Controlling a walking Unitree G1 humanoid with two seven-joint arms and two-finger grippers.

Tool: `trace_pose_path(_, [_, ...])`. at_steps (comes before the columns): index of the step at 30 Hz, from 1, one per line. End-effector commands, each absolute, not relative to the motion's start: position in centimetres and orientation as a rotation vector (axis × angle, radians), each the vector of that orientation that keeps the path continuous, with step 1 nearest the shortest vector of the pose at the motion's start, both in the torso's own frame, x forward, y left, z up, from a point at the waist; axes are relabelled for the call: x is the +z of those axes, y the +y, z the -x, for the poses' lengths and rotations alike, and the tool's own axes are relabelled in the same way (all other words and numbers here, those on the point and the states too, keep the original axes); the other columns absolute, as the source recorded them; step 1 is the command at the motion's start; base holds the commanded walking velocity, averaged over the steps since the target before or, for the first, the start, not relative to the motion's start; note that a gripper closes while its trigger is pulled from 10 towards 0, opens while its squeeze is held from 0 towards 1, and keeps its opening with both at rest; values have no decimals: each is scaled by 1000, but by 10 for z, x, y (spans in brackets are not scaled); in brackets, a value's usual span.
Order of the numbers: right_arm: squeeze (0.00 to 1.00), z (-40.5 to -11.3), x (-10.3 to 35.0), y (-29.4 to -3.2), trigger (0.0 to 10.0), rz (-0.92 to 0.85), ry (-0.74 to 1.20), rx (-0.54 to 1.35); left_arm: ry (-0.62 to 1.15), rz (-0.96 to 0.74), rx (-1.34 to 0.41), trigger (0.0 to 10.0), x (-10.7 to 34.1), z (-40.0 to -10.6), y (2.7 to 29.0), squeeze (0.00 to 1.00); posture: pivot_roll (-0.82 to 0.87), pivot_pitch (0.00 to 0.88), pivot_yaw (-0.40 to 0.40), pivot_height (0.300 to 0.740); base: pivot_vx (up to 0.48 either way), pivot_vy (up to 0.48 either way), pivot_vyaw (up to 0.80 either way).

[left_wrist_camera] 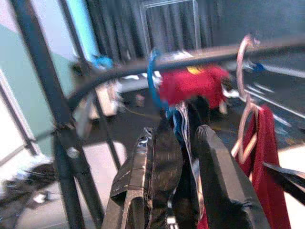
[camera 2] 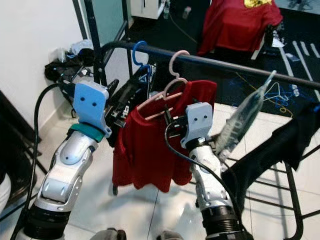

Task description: Hang hanger

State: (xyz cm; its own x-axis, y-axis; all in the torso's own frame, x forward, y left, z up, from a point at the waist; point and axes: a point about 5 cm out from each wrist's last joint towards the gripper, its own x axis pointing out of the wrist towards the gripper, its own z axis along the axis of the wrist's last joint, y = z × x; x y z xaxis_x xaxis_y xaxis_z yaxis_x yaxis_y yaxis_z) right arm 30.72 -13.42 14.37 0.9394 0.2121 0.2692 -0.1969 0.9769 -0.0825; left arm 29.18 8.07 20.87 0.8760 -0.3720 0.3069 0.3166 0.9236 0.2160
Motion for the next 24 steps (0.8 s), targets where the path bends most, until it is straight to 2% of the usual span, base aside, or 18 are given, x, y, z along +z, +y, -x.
trace_pose_path(1, [0, -307, 139, -139, 10000, 59, -259, 195, -339, -147, -384, 10000, 207, -291, 77, 0, -48, 0, 36, 740, 439, 0, 0])
trace_pose_path(5, [0, -307, 140, -138, 10000, 65, -264, 198, -320, -172, -468, 10000, 206, -287, 77, 0, -47, 0, 36, 740, 0, 0, 0])
trace_pose_path(8, [0, -306, 141, -139, 10000, 70, -270, 198, -289, -250, -568, 10000, 205, -275, 88, 0, -49, 0, 36, 740, 0, 0, 0])
trace_pose_path(15, [0, -304, 140, -139, 10000, 69, -271, 192, -282, -277, -584, 10000, 207, -271, 92, 0, -45, 0, 36, 740, 0, 0, 0])
trace_pose_path(16, [0, -303, 139, -138, 10000, 66, -269, 190, -283, -307, -592, 10000, 206, -270, 92, 169, -44, 0, 33, 740, 0, 0, 0])
trace_pose_path(18, [0, -302, 138, -137, 10000, 62, -267, 189, -281, -322, -598, 10000, 206, -270, 91, 169, -44, 0, 33, 740, 0, 0, 0])
trace_pose_path(19, [0, -301, 138, -136, 10000, 59, -266, 189, -279, -327, -602, 10000, 206, -270, 91, 1000, -44, 0, 33, 740, 0, 0, 0])
trace_pose_path(24, [0, -300, 136, -135, 10000, 55, -263, 187, -283, -323, -605, 10000, 209, -270, 89, 1000, -46, 2, 34, 740, 0, 0, 0])
